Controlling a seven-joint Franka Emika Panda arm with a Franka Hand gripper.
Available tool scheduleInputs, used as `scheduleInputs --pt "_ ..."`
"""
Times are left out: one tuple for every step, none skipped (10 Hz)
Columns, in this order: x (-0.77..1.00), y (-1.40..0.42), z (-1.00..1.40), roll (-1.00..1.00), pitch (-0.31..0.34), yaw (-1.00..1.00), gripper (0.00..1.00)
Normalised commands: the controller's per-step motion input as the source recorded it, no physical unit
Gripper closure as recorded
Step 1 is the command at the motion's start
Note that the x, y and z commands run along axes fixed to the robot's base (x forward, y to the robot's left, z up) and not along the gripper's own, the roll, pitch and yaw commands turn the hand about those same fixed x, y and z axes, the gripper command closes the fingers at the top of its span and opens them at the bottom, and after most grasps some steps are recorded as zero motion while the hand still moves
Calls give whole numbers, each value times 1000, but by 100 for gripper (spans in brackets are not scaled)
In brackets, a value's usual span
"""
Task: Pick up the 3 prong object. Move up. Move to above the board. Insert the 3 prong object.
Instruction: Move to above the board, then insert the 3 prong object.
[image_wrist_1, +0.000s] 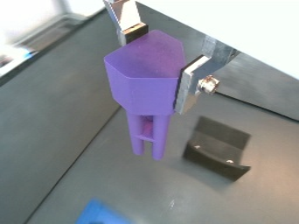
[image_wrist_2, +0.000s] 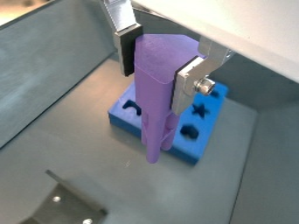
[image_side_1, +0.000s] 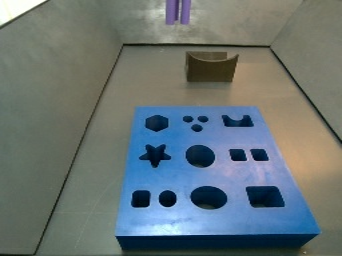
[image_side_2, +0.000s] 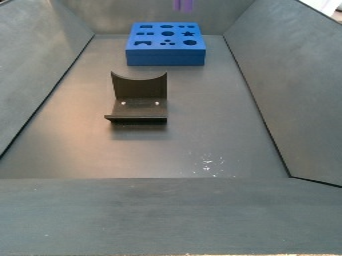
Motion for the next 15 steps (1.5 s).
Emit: scheduleInputs --pt "-129 -1000 170 132 118 833 100" --pt "-122 -1000 176 122 111 588 100" --pt "-105 -1000 188 107 90 303 100" --pt "-89 -1000 188 94 83 208 100" --pt "-33 -717 140 85 91 92 100" --pt "16 -459 98 81 100 47 100" --pt "54 -243 54 79 105 33 100" --pt "58 -185 43 81 107 26 100" --pt "0 -23 0 0 0 0 100" --pt "54 -83 -89 39 0 23 100" --pt "49 -20 -271 6 -59 306 100" --pt "217 0 -369 -24 -70 477 100" --pt "351 0 -403 -64 -37 566 100" --pt "329 0 -346 -64 -26 603 100" --pt "286 0 -331 -74 -36 594 100"
